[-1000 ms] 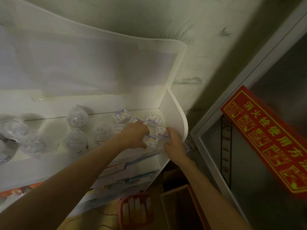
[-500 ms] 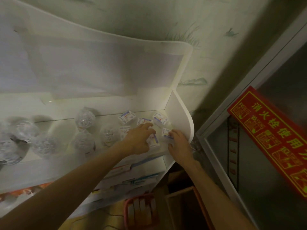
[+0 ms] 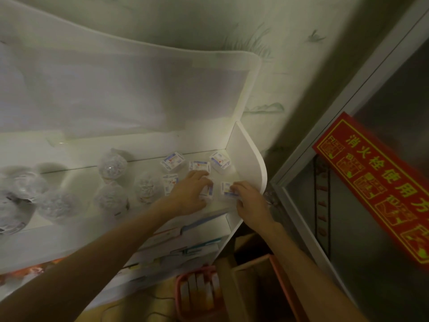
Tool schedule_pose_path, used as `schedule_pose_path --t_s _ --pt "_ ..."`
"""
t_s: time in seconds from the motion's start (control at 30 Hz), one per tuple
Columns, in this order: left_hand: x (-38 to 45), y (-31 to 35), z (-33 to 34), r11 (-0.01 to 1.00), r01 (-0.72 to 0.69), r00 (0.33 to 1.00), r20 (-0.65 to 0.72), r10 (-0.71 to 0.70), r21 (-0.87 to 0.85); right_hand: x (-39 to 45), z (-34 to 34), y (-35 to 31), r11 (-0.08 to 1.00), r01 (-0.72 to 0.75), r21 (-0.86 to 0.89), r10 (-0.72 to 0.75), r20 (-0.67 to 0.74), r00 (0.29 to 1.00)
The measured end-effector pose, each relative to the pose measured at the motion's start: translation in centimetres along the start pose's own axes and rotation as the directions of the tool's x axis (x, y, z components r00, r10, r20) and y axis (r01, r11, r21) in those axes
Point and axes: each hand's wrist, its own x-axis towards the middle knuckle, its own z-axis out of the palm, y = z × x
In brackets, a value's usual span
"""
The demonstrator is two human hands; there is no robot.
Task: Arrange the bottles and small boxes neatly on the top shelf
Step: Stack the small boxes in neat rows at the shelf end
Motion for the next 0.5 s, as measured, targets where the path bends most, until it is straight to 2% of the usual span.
schedule_pose_path --t_s 0.07,0.37,0.5 --pt "-0.3 0.0 0.2 1.000 0.030 0.999 -0.021 -0.029 0.001 -0.2 0.1 0.2 1.000 0.001 0.004 -0.001 0.002 1.000" --pt "1.1 0.1 0.8 0.999 -0.002 0.994 -0.110 -0.003 -0.045 -0.4 0.3 0.6 0.998 0.021 0.066 -0.023 0.032 0.999" --pt "2.4 -0.3 1.1 0.991 -0.006 1.000 -0.025 0.002 -0.137 -0.2 0.2 0.8 0.997 0.032 0.068 -0.033 0.023 0.999"
